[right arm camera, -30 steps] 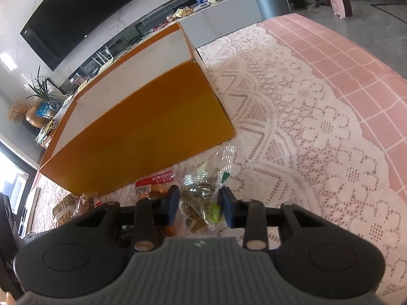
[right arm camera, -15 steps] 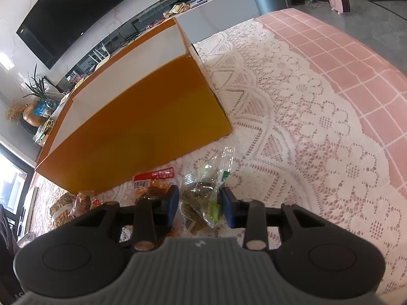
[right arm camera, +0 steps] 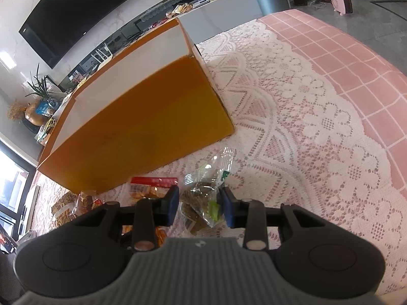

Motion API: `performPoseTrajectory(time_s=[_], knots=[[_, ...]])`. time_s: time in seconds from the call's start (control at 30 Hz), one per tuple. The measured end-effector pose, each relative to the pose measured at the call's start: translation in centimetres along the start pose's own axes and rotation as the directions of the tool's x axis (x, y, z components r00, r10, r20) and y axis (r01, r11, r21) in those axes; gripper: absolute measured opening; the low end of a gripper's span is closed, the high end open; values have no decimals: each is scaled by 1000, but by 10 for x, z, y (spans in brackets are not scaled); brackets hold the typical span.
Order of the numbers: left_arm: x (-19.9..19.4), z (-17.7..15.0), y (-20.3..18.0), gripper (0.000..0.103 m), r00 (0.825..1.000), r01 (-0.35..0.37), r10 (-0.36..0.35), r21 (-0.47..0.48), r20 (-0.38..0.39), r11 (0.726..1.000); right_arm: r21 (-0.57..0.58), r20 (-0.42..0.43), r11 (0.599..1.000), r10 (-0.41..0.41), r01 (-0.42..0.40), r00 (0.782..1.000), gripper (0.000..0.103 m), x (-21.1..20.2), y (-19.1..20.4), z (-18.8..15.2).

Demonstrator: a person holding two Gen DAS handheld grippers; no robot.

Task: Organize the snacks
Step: 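Close the left tool on the red-labelled meat packet and lift it, then carry the meat packet and green-snack bag over the orange box with both tools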

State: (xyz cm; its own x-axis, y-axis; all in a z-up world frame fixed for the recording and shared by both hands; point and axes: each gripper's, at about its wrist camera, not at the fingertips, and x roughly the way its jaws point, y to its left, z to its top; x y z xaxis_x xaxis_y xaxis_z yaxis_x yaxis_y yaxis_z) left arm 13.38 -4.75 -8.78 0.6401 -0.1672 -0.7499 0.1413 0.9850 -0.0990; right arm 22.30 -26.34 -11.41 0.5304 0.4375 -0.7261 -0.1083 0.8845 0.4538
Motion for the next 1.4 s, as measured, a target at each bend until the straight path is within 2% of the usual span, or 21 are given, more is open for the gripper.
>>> performPoseTrajectory(time_s=[0.07,0.23,0.27,0.37,0.5,0.6,0.7,0.77,0.87,0.93,1.1,1.4], knots=[[-6,-2,3,13,1000,-7,7,-13,3,1000,-5,2,1000,1,-1,1000,33,-1,1,0],[-14,-3,11,10,1000,22,-23,-49,-13,999,-24,0,1000,2,-2,1000,33,-2,4,-1],[-12,-1,11,9,999,51,-52,-67,-12,996,-33,-2,999,2,-2,1000,33,-2,6,-2],[-16,-4,21,8,988,150,-152,-166,0,975,-72,-37,997,23,-25,999,33,-1,12,-5],[-12,-4,26,8,981,189,-196,-227,-10,955,-106,-97,994,30,-40,995,32,0,20,-11],[-8,-3,29,11,972,220,-233,-280,-11,934,-57,-113,997,48,-54,993,32,1,14,-10],[1,1,24,13,973,204,-225,-283,-43,937,-7,-124,997,72,-74,990,32,3,7,-9],[7,2,19,19,977,173,-199,-275,-71,946,1,-127,997,79,-80,989,32,5,6,-8],[17,3,12,23,984,105,-139,-259,-116,960,-4,-124,997,79,-81,989,32,7,7,-8],[22,3,10,23,984,96,-129,-252,-121,963,-1,-123,997,81,-82,989,32,7,6,-8],[16,-1,13,19,991,79,-105,-262,-85,962,-8,-112,997,75,-77,991,32,5,7,-8],[-26,1,25,17,994,108,-104,-265,29,958,-33,-1,998,59,-59,998,31,-21,8,-8]])
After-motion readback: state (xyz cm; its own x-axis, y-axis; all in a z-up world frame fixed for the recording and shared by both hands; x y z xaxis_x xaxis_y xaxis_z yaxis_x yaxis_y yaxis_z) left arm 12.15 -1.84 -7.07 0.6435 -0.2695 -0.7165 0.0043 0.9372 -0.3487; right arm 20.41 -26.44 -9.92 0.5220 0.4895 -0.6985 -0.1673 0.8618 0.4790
